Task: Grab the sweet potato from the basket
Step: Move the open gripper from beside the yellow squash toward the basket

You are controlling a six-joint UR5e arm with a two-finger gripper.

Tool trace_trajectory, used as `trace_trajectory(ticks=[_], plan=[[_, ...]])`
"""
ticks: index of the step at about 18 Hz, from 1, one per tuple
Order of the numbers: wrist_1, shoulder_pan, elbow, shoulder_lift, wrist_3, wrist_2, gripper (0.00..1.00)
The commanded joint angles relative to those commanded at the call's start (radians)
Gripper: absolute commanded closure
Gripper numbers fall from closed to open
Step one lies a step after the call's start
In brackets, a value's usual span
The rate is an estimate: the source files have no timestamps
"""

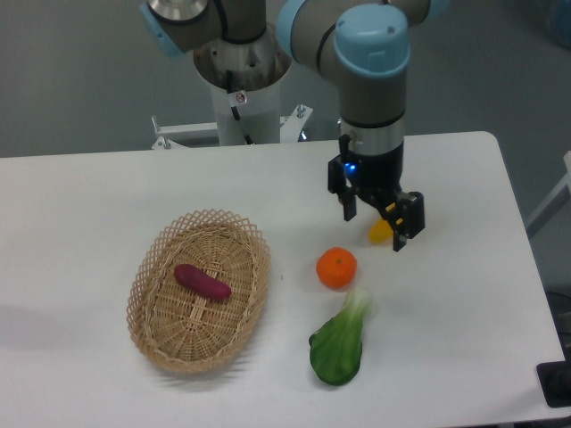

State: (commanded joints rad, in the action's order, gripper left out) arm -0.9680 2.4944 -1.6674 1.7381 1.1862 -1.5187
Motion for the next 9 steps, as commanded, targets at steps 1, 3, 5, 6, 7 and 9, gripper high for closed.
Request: trace_trajectory(ticks=[1,3,5,6,7,9], plan=[[0.000,-0.018,0.006,-0.009,-0.032,0.002,0.00],[0.009,-0.063,0.009,-0.006,-0.078,-0.005,0.00],[0.012,-0.100,0.002,-0.009,-0.088,-0.003,0.00],[0.011,-0.117,-0.008,-0.011,-0.097,-0.012,0.00],[0.020,-0.124,-0.018,-0.011,-0.100,-0.012,0.00],[0.025,-0.137,-0.028,-0.006,-0.086,-0.008,0.00]])
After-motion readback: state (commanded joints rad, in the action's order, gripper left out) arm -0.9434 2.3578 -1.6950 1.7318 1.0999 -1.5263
